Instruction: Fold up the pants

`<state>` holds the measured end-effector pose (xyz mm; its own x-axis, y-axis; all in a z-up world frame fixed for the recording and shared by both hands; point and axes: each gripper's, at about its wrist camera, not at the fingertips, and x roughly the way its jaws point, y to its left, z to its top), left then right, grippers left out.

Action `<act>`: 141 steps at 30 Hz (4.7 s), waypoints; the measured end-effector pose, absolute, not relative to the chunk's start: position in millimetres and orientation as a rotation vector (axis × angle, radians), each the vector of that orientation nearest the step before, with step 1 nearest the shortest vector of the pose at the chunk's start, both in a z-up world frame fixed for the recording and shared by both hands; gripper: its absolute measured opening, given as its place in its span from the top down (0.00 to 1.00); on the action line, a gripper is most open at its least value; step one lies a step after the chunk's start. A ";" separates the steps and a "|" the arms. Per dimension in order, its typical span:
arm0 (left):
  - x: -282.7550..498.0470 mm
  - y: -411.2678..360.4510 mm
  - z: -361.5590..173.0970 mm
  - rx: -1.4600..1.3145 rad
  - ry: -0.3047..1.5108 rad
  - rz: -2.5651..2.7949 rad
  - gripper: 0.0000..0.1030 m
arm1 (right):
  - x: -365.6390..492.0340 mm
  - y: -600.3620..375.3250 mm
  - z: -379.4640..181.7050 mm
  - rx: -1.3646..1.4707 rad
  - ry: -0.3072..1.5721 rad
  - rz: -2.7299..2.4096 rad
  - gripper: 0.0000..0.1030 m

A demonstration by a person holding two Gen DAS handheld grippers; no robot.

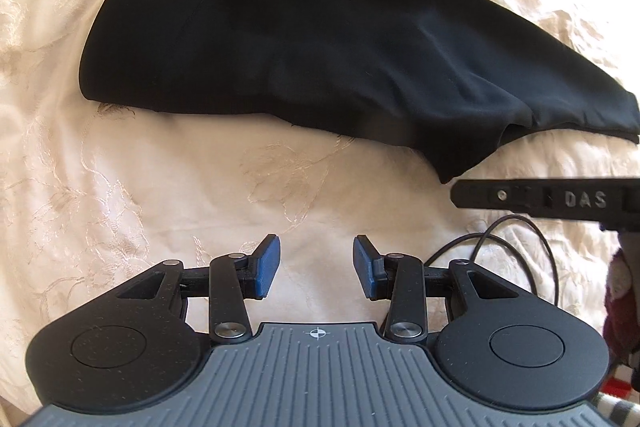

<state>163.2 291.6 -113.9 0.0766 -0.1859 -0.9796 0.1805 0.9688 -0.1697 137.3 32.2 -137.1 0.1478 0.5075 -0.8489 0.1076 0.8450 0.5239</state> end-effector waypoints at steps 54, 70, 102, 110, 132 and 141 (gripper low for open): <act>207.8 171.4 -176.4 0.278 1.336 -0.400 0.21 | 150.6 25.4 -182.2 0.330 1.275 -0.024 0.52; 191.2 227.7 -147.3 0.252 1.222 -0.263 0.28 | 201.2 22.0 -214.6 0.529 1.461 -0.056 0.42; 170.7 151.0 -98.6 0.150 1.215 -0.209 0.30 | 69.4 -145.3 -133.8 0.671 1.049 -0.440 0.46; 155.5 31.1 -86.8 0.153 1.206 -0.216 0.30 | 71.9 -256.6 -119.2 0.529 0.973 -0.382 0.46; 142.7 -58.3 -84.5 0.232 1.262 -0.128 0.30 | 140.9 -360.4 -178.5 0.426 1.111 -0.241 0.93; 185.8 -121.1 -92.7 0.286 1.226 -0.213 0.29 | 113.4 -394.9 -145.7 0.543 1.021 -0.234 0.84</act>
